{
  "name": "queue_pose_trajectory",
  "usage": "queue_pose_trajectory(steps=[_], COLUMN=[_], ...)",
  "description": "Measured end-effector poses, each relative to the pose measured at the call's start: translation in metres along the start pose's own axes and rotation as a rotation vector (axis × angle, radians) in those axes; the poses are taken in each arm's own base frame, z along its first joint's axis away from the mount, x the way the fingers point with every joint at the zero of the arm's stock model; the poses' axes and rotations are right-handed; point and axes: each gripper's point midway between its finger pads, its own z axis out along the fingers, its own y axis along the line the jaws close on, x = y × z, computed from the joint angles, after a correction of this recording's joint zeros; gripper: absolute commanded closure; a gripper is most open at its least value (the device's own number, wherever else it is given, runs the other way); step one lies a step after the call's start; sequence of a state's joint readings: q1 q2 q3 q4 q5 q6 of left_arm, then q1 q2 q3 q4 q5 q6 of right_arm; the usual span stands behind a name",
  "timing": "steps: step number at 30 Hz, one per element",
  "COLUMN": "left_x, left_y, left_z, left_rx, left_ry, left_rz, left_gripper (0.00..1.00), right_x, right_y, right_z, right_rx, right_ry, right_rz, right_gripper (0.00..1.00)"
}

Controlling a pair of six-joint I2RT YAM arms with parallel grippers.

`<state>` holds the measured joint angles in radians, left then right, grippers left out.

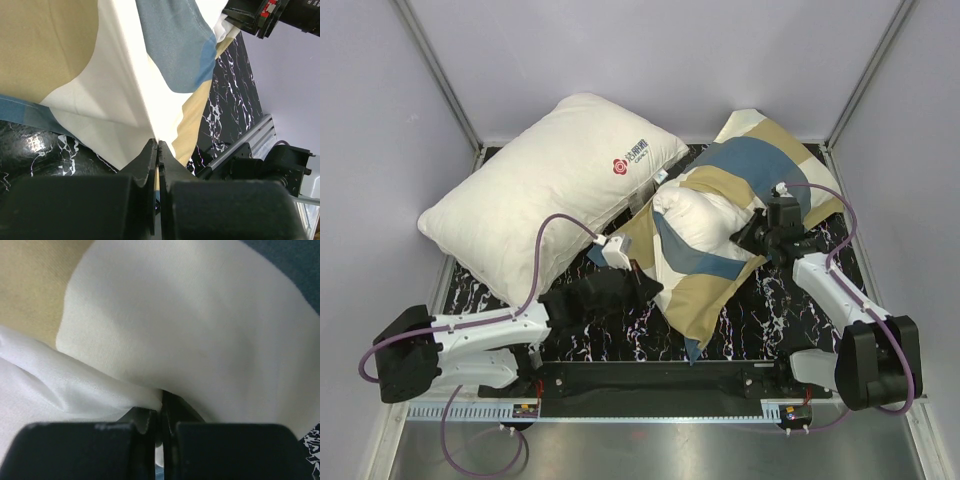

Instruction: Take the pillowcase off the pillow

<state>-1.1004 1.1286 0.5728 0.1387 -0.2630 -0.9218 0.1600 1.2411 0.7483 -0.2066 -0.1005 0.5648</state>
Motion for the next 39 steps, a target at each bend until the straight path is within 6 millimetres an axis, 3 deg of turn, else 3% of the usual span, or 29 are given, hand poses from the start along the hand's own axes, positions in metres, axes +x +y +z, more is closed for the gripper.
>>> queue_pose_trajectory(steps=[9,11,12,15,18,23,27,32,39], left_x=[0.015,0.023,0.027,0.036,0.038,0.038,0.038,0.038,0.039], left_y=[-0.014,-0.009,-0.005,0.003,0.006,0.007,0.008,0.009,0.009], left_z=[0.034,0.042,0.046,0.058,0.062,0.062,0.062,0.061,0.061], left_rx=[-0.01,-0.03,-0.043,-0.081,-0.099,-0.11,-0.116,-0.119,-0.121], left_ry=[0.074,0.097,0.108,0.133,0.142,0.142,0.144,0.146,0.148], left_rz=[0.067,0.078,0.084,0.106,0.117,0.125,0.128,0.129,0.13], left_gripper=[1.0,1.0,1.0,1.0,1.0,1.0,1.0,1.0,1.0], right_x=[-0.009,-0.01,-0.011,-0.012,-0.014,-0.013,-0.003,0.019,0.038], right_y=[-0.003,0.0,0.002,0.006,0.016,0.033,0.042,0.042,0.034], right_z=[-0.016,-0.024,-0.029,-0.051,-0.077,-0.113,-0.123,-0.107,-0.061], right_rx=[-0.04,-0.061,-0.073,-0.097,-0.145,-0.226,-0.274,-0.278,-0.232], right_ry=[-0.075,-0.085,-0.09,-0.113,-0.146,-0.192,-0.182,-0.103,0.003], right_rz=[0.005,-0.017,-0.027,-0.066,-0.105,-0.149,-0.167,-0.179,-0.173], right_gripper=[1.0,0.76,0.49,0.12,0.02,0.0,0.0,0.0,0.0])
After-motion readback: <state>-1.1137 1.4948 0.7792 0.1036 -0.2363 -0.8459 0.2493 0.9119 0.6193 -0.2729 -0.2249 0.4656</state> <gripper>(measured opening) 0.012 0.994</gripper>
